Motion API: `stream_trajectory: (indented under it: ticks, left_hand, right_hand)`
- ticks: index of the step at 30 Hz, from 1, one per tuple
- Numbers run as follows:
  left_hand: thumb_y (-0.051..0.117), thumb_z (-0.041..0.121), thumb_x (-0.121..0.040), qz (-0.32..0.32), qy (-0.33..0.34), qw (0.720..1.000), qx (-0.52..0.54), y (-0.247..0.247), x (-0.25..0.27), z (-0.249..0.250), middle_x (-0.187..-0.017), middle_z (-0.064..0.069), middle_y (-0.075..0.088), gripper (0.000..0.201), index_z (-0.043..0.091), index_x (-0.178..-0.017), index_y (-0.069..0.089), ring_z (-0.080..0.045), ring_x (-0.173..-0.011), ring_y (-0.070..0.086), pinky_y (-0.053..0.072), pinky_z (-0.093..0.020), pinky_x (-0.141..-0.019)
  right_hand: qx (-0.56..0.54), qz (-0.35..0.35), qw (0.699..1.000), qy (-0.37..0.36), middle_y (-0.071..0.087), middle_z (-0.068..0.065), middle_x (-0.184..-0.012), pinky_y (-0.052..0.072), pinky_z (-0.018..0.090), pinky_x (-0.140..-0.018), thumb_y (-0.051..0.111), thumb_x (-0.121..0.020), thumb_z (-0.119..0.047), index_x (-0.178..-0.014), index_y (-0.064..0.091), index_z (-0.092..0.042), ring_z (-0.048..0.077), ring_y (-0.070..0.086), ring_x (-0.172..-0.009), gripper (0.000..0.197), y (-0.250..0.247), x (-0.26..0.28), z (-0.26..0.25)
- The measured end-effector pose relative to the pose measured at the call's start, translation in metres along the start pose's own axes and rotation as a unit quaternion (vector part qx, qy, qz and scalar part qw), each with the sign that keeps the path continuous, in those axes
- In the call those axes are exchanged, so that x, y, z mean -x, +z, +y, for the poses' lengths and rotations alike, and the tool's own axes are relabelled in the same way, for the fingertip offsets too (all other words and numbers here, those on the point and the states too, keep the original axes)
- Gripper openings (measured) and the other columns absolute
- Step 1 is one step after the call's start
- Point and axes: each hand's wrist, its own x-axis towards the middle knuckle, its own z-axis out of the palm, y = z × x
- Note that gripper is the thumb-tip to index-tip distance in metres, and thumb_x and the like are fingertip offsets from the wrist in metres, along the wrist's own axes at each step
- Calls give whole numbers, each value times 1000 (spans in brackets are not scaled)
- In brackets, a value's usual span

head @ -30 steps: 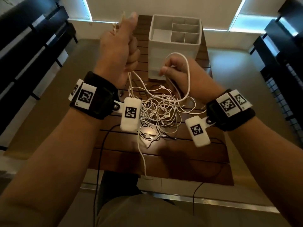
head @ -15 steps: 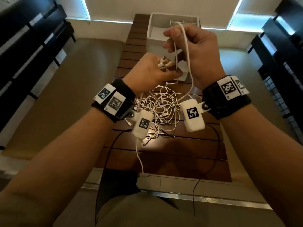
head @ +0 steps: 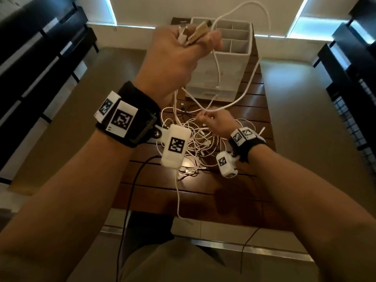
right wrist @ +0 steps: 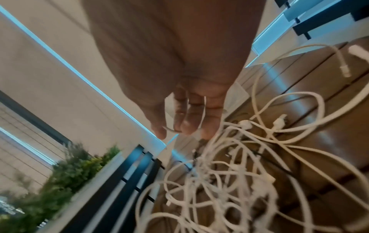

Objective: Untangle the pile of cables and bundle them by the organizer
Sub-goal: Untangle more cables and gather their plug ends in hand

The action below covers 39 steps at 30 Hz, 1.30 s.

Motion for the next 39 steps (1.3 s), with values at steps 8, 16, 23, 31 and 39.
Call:
stream_trajectory:
  ticks: [8,16,23,31,39]
  left_hand:
    - [65,29,-105,7,-53,998,-36,-2,9,-14,-48,15,44,24,8,-101,76,-6,-40,29,25,-21,-40]
    - [55,28,-109,-86,-32,996,-22,-10,13,10,-56,10,42,26,9,-102,72,-13,-43,26,22,-28,-38]
    - [62,29,-106,-128,-52,989,-43,-7,14,1,-59,4,44,35,-4,-111,72,-14,-44,30,27,-23,-37]
    - [62,44,-104,-73,-73,987,-122,-7,20,-8,-57,-13,46,45,3,-98,79,-15,-44,31,30,-21,-42]
    - [41,37,-114,-131,-99,983,81,0,21,24,-49,8,27,49,16,-73,59,-12,-40,18,19,-23,-38]
  right_hand:
    - [-235,42,970,-37,68,17,-82,56,31,-55,55,-106,-12,-108,63,5,18,64,-58,19,-63,46,-68]
    - [-77,-351,933,13,76,12,-88,64,50,-72,60,-104,-26,-108,70,-12,38,74,-75,18,-41,137,-89]
    - [-47,-449,887,96,77,11,-104,65,46,-75,51,-109,-20,-113,64,-11,30,77,-81,17,32,155,-41]
    - [270,-240,928,-93,71,-2,-81,53,32,-68,57,-104,-38,-94,76,-12,15,65,-70,33,-12,134,-66]
    - [90,2,987,-131,48,2,-146,41,46,-114,63,-87,-44,-151,42,-41,20,44,-134,67,-37,92,-68]
